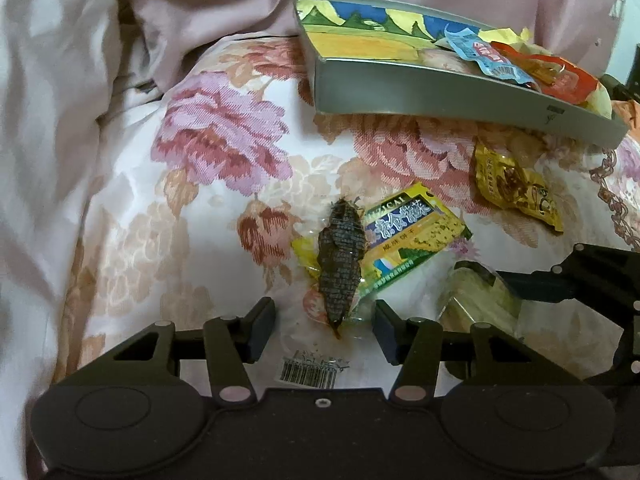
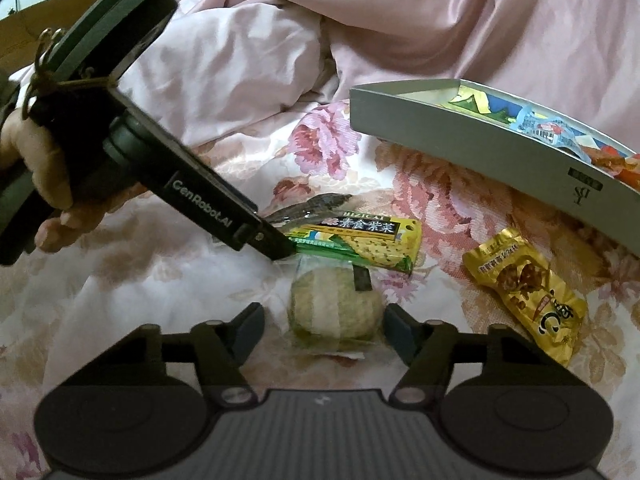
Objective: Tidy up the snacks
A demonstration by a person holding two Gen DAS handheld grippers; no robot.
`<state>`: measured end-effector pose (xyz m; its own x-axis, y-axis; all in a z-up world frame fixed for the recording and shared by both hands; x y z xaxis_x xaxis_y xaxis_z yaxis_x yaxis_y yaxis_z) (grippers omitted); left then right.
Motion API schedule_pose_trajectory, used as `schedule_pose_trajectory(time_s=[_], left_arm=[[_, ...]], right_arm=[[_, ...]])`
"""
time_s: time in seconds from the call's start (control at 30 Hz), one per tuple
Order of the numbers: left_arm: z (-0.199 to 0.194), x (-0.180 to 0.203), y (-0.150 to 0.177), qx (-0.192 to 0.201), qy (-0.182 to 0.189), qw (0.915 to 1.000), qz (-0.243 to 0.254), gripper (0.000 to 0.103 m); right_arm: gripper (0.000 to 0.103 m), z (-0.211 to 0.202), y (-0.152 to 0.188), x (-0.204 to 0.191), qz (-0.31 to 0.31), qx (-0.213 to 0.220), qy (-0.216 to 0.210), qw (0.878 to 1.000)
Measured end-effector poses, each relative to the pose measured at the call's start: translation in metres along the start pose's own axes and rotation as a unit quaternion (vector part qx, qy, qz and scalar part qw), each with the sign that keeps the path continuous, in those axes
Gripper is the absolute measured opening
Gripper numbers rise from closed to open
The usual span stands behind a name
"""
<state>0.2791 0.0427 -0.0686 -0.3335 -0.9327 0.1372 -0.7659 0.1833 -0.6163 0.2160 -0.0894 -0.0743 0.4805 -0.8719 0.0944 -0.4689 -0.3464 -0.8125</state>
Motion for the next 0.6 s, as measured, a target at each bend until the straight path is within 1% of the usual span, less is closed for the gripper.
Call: schedule_pose_trajectory(time_s=[0.2, 0.27, 0.37, 0.5, 0.6], left_arm=[[-0.007, 0.009, 0.009, -0.003, -0.020, 0.9985, -0.051, 0.055], [-0.008, 0.012, 0.012, -0.007, -0.026, 0.9979, -0.059, 0.055], [-0.013, 0.015, 0.017, -0.013, -0.031, 0.9971, -0.068, 0.055], [-0.020, 0.019, 0.023, -0.024, -0.037, 0.9952, -0.087, 0.055], [-0.024, 0.025, 0.030, -0.030, -0.041, 0.9941, -0.096, 0.055]], right_arm=[[0.061, 0.000, -0.001, 0.003, 0.013, -0.004, -0.004, 1.000], [0.061, -0.001, -0.001, 0.003, 0.012, -0.010, -0.004, 1.000], [0.060, 0.001, -0.003, 0.001, -0.009, -0.031, 0.000, 0.999], [0.059, -0.002, -0.003, 0.000, -0.030, -0.040, 0.004, 0.999], [0.054, -0.001, -0.004, 0.000, -0.043, -0.054, 0.002, 0.998]])
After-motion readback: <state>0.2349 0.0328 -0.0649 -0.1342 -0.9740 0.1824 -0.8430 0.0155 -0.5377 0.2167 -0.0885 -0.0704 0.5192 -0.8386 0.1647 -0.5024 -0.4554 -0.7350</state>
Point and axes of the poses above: each gripper's, at about its wrist camera, not at the fingertips, and z roughly the way its jaws point, x to its right, y to its underside, the point moved 4 cm from there along z, roughly the way its jaws point, and after that the axes turned 7 degrees about y, right-handed, at the moved point
